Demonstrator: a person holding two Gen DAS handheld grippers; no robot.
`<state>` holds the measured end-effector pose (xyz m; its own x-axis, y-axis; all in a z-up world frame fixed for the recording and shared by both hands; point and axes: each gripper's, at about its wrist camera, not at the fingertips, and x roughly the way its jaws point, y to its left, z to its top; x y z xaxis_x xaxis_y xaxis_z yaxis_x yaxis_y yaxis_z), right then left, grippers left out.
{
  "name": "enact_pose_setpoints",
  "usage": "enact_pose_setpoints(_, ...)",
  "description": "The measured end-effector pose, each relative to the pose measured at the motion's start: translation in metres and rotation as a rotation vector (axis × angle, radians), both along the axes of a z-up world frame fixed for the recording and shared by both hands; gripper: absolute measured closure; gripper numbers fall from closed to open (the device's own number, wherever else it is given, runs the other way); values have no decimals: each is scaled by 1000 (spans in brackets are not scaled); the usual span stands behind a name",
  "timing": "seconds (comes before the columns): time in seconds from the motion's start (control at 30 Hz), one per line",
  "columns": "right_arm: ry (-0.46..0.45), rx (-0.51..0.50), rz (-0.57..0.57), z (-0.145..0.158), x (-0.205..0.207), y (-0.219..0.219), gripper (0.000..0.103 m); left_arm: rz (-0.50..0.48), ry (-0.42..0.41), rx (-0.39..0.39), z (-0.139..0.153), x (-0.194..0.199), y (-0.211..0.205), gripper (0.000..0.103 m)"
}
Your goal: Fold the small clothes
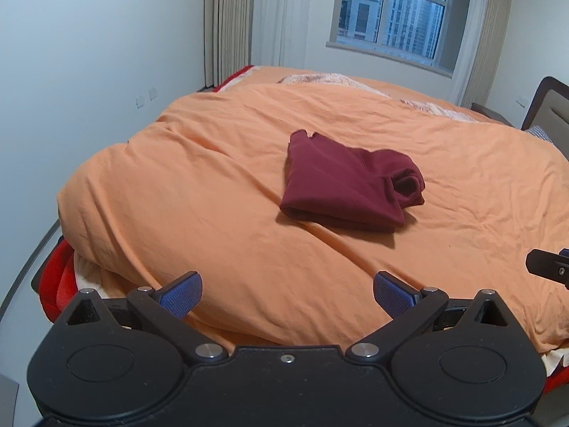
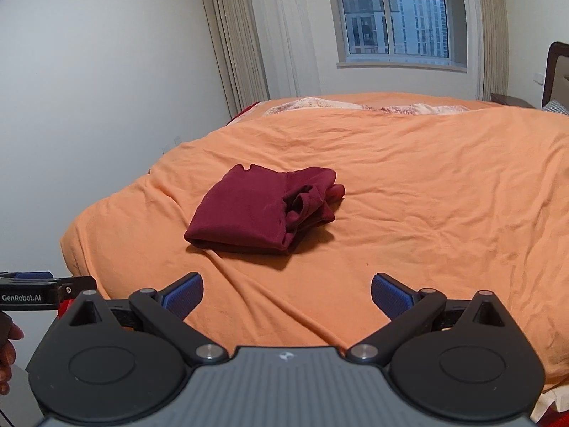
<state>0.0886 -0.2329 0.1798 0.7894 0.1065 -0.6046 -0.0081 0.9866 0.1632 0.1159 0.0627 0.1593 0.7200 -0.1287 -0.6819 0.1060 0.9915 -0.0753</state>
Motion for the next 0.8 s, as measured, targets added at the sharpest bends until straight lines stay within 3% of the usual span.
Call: enact_pose_setpoints(0.8, 73, -6, 26, -12, 9, -3, 0, -12, 29, -4, -5, 10, -8, 1)
